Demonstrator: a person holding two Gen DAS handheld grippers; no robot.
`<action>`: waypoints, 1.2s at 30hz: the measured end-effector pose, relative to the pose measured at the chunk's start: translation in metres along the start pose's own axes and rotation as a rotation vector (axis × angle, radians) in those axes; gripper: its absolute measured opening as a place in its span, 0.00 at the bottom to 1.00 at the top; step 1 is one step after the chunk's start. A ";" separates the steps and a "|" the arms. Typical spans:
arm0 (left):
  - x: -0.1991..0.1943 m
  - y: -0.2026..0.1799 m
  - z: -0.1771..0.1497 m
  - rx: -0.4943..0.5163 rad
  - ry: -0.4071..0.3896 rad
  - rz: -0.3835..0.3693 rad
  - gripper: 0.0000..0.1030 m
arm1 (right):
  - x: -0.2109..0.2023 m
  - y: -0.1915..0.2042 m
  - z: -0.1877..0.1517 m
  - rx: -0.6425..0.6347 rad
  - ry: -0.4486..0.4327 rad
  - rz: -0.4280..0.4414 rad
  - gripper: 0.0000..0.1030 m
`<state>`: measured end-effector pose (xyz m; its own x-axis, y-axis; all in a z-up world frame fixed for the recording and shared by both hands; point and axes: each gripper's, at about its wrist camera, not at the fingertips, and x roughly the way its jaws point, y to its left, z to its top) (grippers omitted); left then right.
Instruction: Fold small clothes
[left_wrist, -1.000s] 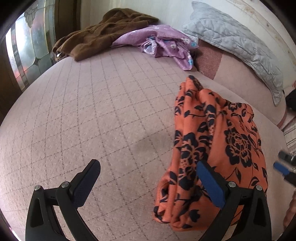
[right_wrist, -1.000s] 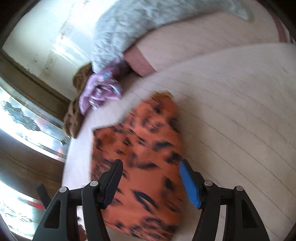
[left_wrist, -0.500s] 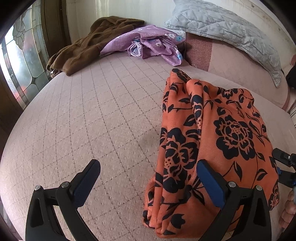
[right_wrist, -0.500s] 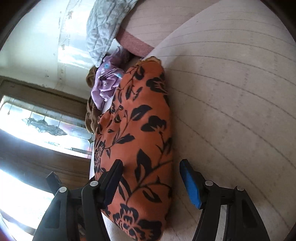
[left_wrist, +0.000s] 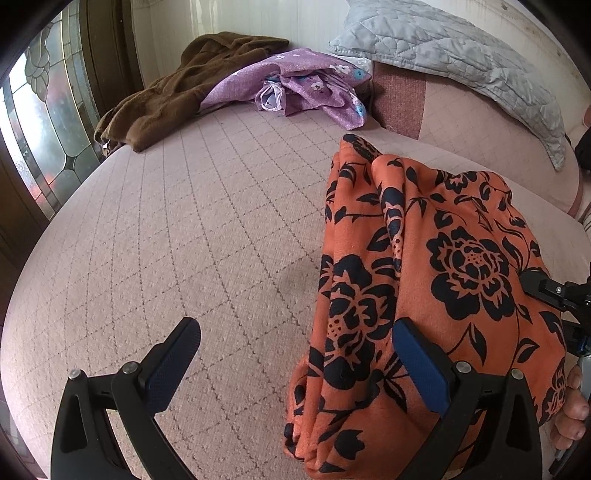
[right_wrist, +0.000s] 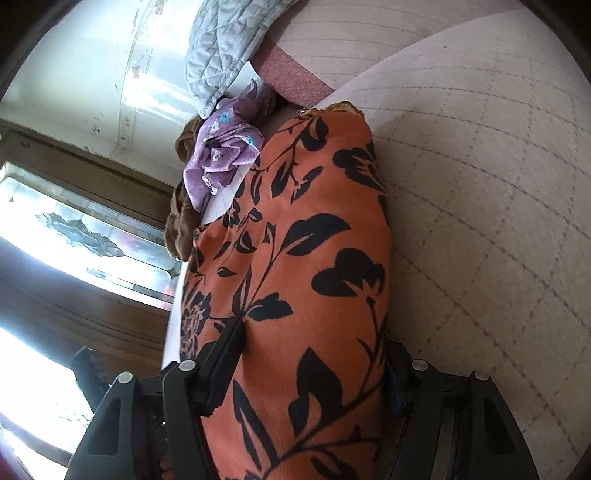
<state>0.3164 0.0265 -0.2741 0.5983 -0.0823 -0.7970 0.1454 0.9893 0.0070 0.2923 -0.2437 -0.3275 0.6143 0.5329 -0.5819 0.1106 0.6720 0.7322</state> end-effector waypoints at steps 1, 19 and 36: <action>0.000 0.000 0.000 -0.001 0.001 0.000 1.00 | 0.002 0.001 0.001 -0.005 0.000 -0.007 0.67; 0.024 0.032 0.026 -0.206 0.110 -0.399 1.00 | 0.003 0.002 -0.002 -0.044 -0.002 -0.024 0.65; 0.030 0.022 0.020 -0.210 0.211 -0.554 0.48 | 0.002 0.007 -0.005 -0.079 -0.008 -0.048 0.61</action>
<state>0.3530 0.0439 -0.2860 0.3071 -0.5851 -0.7506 0.2183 0.8110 -0.5428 0.2909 -0.2352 -0.3252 0.6162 0.4953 -0.6123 0.0783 0.7351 0.6734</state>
